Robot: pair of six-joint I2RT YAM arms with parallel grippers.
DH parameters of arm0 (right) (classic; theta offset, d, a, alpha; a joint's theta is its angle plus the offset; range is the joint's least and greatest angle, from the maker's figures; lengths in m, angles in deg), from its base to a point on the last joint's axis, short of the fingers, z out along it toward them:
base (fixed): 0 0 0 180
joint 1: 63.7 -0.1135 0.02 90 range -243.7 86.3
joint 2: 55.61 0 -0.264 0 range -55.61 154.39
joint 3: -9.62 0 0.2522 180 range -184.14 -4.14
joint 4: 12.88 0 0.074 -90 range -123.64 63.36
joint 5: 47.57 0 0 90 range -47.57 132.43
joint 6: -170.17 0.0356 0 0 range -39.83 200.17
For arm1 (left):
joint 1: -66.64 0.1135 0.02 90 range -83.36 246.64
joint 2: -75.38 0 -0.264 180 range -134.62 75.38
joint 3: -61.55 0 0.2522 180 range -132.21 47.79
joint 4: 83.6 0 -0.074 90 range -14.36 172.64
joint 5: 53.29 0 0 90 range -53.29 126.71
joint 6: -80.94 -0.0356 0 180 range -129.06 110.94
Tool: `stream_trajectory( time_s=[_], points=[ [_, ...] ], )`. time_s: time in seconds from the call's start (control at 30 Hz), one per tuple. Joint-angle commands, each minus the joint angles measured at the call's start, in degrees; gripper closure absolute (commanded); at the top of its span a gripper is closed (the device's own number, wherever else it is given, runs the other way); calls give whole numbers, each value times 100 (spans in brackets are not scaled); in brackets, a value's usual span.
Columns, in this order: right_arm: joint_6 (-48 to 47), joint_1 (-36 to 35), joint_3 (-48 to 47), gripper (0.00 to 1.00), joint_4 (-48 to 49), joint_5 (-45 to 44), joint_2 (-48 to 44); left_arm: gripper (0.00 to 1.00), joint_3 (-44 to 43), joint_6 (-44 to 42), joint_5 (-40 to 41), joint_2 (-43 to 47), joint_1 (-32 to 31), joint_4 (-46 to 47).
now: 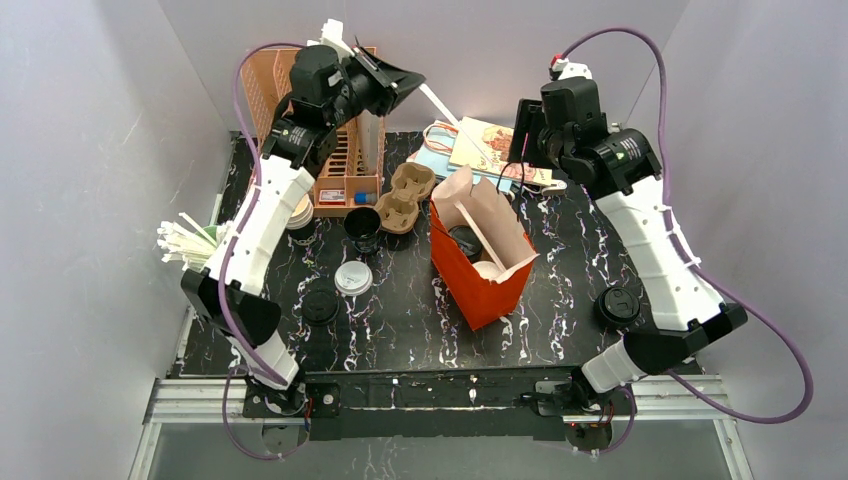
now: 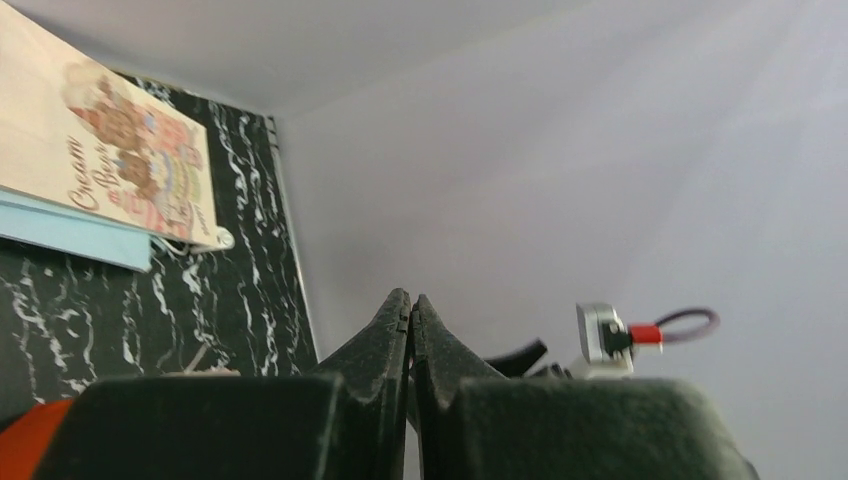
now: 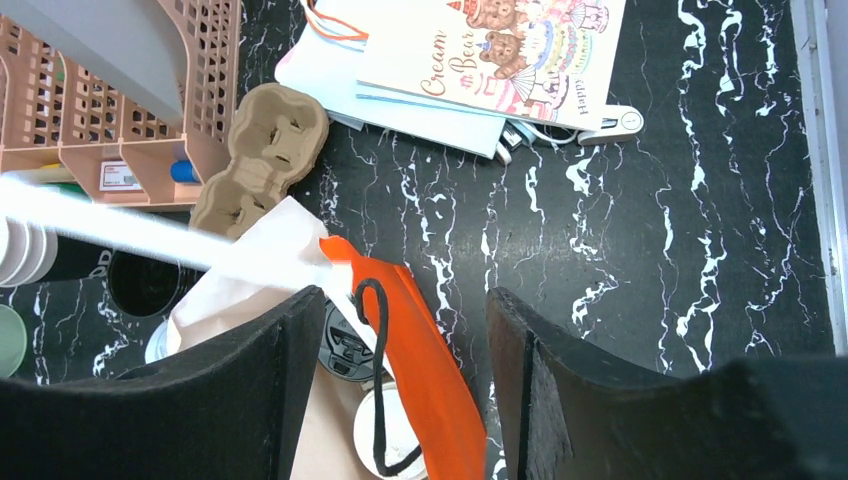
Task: Pack the takeout coffee
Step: Place the straw in the takeout bag.
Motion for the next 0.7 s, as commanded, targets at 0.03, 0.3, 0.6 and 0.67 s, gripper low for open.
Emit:
stream_trajectory(
  time_s=[0.03, 0.3, 0.6, 0.67],
  points=[
    [-24, 10, 166, 31, 356, -257, -357, 100, 336, -194, -750, 562, -325, 320],
    [-9, 9, 425, 31, 570, -455, -571, 100, 520, -780, -1146, 947, -376, 234],
    [-30, 11, 453, 31, 603, -491, -554, 100, 506, -1563, -1403, 969, -376, -647],
    [-35, 15, 463, 31, 603, -497, -563, 100, 247, -1992, -1290, 927, -376, -1141]
  ],
)
